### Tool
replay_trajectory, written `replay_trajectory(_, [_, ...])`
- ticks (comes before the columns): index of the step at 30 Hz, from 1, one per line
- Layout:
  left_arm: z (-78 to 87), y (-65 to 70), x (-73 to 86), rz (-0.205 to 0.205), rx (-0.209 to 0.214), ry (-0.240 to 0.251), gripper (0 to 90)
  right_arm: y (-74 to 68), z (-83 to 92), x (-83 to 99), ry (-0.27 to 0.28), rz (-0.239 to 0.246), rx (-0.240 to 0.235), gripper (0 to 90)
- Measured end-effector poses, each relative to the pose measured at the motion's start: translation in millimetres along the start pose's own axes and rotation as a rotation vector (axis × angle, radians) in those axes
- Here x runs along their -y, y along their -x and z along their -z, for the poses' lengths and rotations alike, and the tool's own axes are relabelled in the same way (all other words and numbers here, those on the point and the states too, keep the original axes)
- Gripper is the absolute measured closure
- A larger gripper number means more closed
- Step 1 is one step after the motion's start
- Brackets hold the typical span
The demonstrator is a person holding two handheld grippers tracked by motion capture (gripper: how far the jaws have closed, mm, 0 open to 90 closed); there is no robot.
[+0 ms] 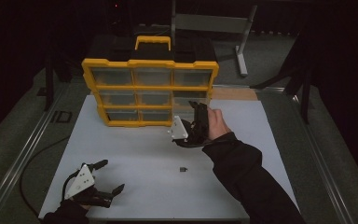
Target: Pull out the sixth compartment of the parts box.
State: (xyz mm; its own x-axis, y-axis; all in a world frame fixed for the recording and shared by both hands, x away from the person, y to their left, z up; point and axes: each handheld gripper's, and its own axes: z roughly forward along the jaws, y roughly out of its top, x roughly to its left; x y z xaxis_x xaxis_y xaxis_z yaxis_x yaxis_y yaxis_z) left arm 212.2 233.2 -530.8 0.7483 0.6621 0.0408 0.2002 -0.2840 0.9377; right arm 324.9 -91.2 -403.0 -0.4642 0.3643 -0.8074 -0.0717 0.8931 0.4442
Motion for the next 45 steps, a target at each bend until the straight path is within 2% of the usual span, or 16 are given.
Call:
replay_trajectory(3, [0.0, 0.2, -0.1, -0.003, -0.001, -0.001, 0.4, 9.4, 5.0, 2.4, 0.027, -0.104, -0.038, 8.6])
replay_trajectory(7, [0.0, -0.2, 0.0, -0.003, -0.001, 0.0, 0.4, 19.0, 8.1, 7.2, 0.053, -0.196, -0.096, 7.9])
replay_trajectory(8, [0.0, -0.2, 0.0, -0.003, -0.001, 0.0, 0.4, 19.0, 8.1, 7.2, 0.053, -0.196, -0.096, 7.9])
replay_trajectory(9, [-0.1, 0.0, 0.0, -0.003, -0.001, -0.001, 0.4, 24.5, 8.7, 12.0, 0.063, -0.266, -0.128, 7.8])
replay_trajectory(11, [-0.1, 0.0, 0.0, -0.003, -0.001, -0.001, 0.4, 26.5, 8.7, 13.9, 0.07, -0.285, -0.134, 7.8])
replay_trajectory(12, [-0.1, -0.1, 0.0, -0.003, -0.002, -0.001, 0.4, 30.8, 8.9, 18.8, 0.084, -0.334, -0.163, 7.8])
replay_trajectory(14, [-0.2, -0.1, 0.1, -0.002, -0.001, -0.002, 0.4, 35.0, 8.9, 24.3, 0.099, -0.386, -0.18, 7.8])
replay_trajectory(15, [-0.3, 0.0, 0.1, -0.001, -0.002, -0.001, 0.4, 35.0, 8.9, 24.3, 0.099, -0.386, -0.18, 7.8])
replay_trajectory(17, [-0.3, -0.1, 0.1, -0.003, -0.001, -0.004, 0.4, 41.4, 9.6, 33.3, 0.126, -0.473, -0.205, 7.8])
replay_trajectory(20, [-0.4, -0.2, 0.2, -0.003, -0.001, -0.004, 0.4, 44.8, 10.2, 39.2, 0.145, -0.521, -0.22, 7.9])
replay_trajectory(21, [-0.5, -0.2, 0.2, -0.002, -0.001, -0.004, 0.4, 47.3, 10.7, 44.8, 0.158, -0.562, -0.23, 7.9])
replay_trajectory(22, [-0.5, -0.2, 0.2, -0.003, -0.001, -0.004, 0.4, 47.3, 10.7, 44.8, 0.158, -0.562, -0.23, 7.9])
replay_trajectory(23, [-0.3, -0.1, 0.1, -0.003, 0.0, -0.004, 0.4, 49.2, 11.1, 50.1, 0.171, -0.607, -0.245, 7.9])
replay_trajectory(34, [-0.6, -0.3, 0.2, -0.002, -0.002, -0.004, 0.4, 48.5, 17.1, 77.3, 0.245, -0.719, -0.273, 7.9])
replay_trajectory(39, [-0.8, -0.2, 0.3, -0.001, -0.001, -0.005, 0.4, 46.9, 19.7, 86.2, 0.257, -0.737, -0.254, 7.9])
replay_trajectory(45, [-0.8, -0.6, 0.3, -0.002, -0.002, -0.005, 0.4, 39.6, 22.6, 97.9, 0.228, -0.718, -0.256, 7.9])
